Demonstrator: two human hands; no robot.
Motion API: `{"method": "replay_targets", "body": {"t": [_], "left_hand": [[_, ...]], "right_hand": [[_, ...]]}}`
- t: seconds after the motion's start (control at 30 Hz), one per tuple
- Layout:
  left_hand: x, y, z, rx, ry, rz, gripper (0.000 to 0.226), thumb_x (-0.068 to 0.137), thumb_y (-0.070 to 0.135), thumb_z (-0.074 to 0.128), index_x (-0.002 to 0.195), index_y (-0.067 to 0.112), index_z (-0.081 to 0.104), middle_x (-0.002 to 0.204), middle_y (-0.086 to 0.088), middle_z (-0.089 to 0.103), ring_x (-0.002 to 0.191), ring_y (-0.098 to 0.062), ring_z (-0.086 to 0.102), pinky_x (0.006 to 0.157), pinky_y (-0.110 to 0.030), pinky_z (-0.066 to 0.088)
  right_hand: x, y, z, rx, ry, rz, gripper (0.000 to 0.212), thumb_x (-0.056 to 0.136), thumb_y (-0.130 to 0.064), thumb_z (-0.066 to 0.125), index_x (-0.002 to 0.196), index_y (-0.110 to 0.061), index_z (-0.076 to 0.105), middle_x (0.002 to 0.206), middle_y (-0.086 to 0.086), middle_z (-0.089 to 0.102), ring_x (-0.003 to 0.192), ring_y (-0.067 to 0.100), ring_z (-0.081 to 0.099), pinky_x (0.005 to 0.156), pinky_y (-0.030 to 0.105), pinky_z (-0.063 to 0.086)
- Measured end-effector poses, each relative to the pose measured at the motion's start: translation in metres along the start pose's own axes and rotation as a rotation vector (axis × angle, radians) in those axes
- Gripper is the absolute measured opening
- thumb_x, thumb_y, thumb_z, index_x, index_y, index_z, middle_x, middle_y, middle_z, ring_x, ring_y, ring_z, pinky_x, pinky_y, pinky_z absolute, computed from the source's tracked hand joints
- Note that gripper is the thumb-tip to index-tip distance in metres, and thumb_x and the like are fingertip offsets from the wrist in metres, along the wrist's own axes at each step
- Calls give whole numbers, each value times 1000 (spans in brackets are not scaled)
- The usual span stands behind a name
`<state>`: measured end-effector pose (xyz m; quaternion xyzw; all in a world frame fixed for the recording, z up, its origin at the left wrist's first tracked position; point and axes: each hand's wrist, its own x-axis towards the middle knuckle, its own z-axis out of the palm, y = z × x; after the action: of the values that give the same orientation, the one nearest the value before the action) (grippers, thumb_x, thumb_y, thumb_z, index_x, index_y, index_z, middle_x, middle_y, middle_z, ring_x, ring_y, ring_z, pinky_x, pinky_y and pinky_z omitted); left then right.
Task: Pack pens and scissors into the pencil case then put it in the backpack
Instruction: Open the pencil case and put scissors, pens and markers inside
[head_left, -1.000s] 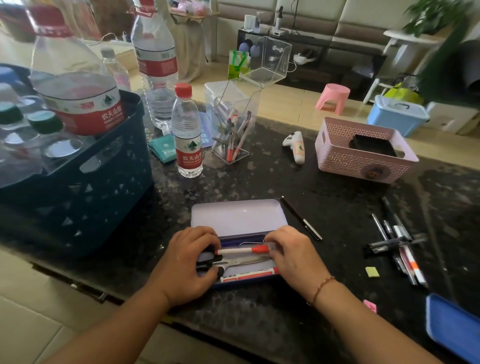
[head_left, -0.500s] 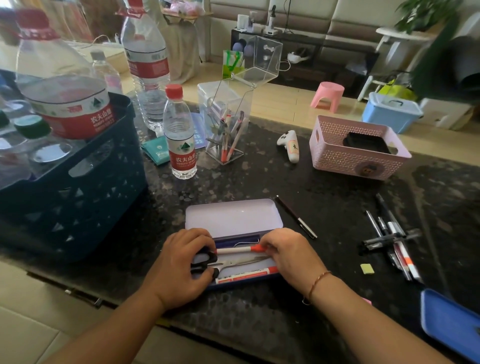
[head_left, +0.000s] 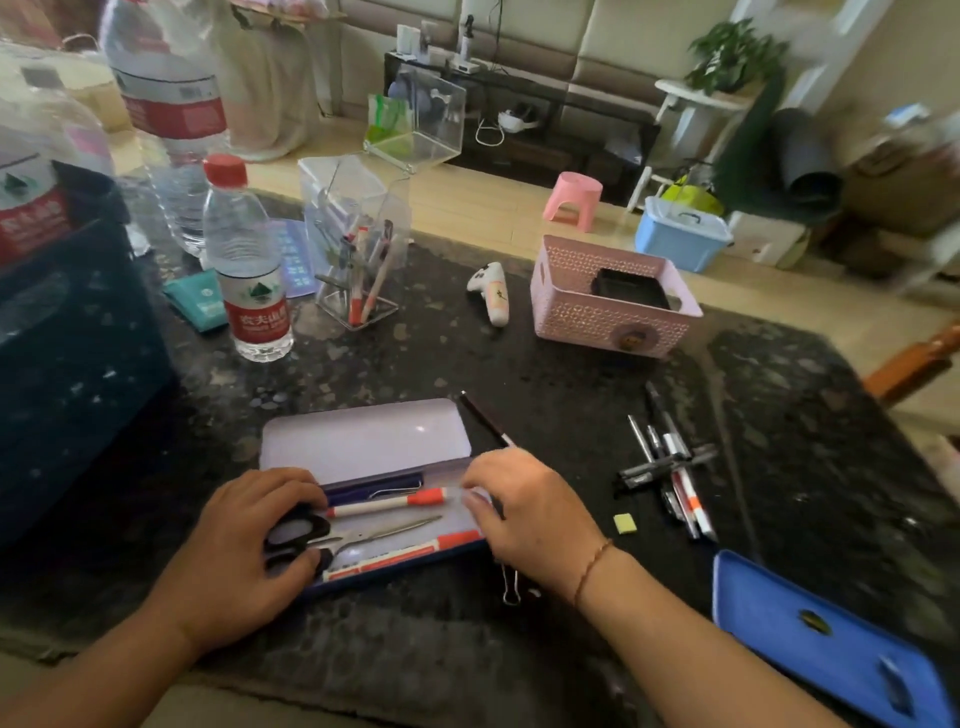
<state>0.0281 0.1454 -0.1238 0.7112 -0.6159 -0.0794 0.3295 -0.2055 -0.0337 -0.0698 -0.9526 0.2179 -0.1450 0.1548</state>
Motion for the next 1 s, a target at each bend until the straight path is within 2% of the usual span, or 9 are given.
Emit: {"method": "replay_targets", "body": {"t": [0.07, 0.13, 0.23, 0.3, 0.43, 0.63, 0.77, 0.87, 1.0], "left_hand": [[0, -1, 0, -1, -3, 2, 32, 70, 44, 65, 101, 38, 60, 111, 23, 56, 105, -7, 56, 89, -41, 47], [0, -1, 0, 3, 2, 7, 33, 70, 44, 64, 101, 36, 60, 111, 22, 56, 104, -8, 56, 88, -42, 47], [1, 0, 1, 16, 9, 9, 34, 69, 44, 63, 101, 34, 62, 110, 20, 57, 102, -10, 57, 87, -42, 47], [1, -1, 1, 29, 6, 6, 34, 69, 44, 63, 101, 33, 62, 110, 20, 57, 101, -10, 57, 87, -41, 47], [1, 0, 1, 43, 0, 0, 35, 69, 45, 61, 102, 33, 62, 111, 21, 57, 100, -10, 56, 88, -35, 42], [1, 3, 1, 44, -3, 2, 36, 69, 44, 61, 102, 30, 63, 110, 16, 59, 100, -12, 56, 87, -36, 44], [1, 4, 0, 32, -4, 2, 35, 70, 43, 62, 102, 30, 62, 110, 17, 58, 101, -12, 56, 86, -40, 47], [1, 4, -1, 32, -12, 4, 35, 70, 43, 62, 103, 30, 61, 109, 17, 58, 101, -12, 56, 86, -42, 48], [1, 5, -2, 26, -19, -5, 35, 70, 43, 62, 103, 31, 61, 109, 16, 58, 101, -13, 57, 87, -43, 48]], "right_hand": [[-14, 29, -14, -78, 153, 70, 9, 84, -21, 60, 83, -17, 67, 83, -1, 67, 82, 20, 59, 74, 34, 50], [-27, 69, -31, -171, 246, 235, 8, 81, -21, 61, 82, -19, 69, 82, -1, 69, 81, 23, 60, 72, 35, 49], [-51, 124, -61, -263, 220, 534, 22, 76, -4, 61, 89, -18, 71, 93, 3, 70, 90, 30, 59, 77, 37, 50], [-66, 146, -75, -299, 147, 624, 35, 71, 4, 56, 92, -20, 71, 102, 2, 67, 96, 28, 55, 83, 37, 49], [-87, 162, -79, -370, 16, 505, 27, 77, -10, 66, 101, -23, 69, 111, -5, 59, 107, 20, 48, 93, 34, 42], [-79, 157, -75, -478, -21, 329, 23, 77, -24, 73, 99, -27, 71, 108, -7, 63, 103, 18, 51, 82, 33, 47], [-71, 154, -73, -479, -86, 327, 20, 78, -29, 70, 98, -30, 67, 106, -11, 61, 103, 15, 49, 84, 32, 46], [-68, 152, -72, -477, -89, 329, 13, 80, -29, 68, 92, -32, 64, 102, -13, 60, 100, 12, 48, 82, 29, 44], [-65, 152, -69, -530, -132, 282, 15, 78, -27, 70, 89, -31, 61, 99, -11, 61, 99, 14, 49, 79, 31, 46]]}}
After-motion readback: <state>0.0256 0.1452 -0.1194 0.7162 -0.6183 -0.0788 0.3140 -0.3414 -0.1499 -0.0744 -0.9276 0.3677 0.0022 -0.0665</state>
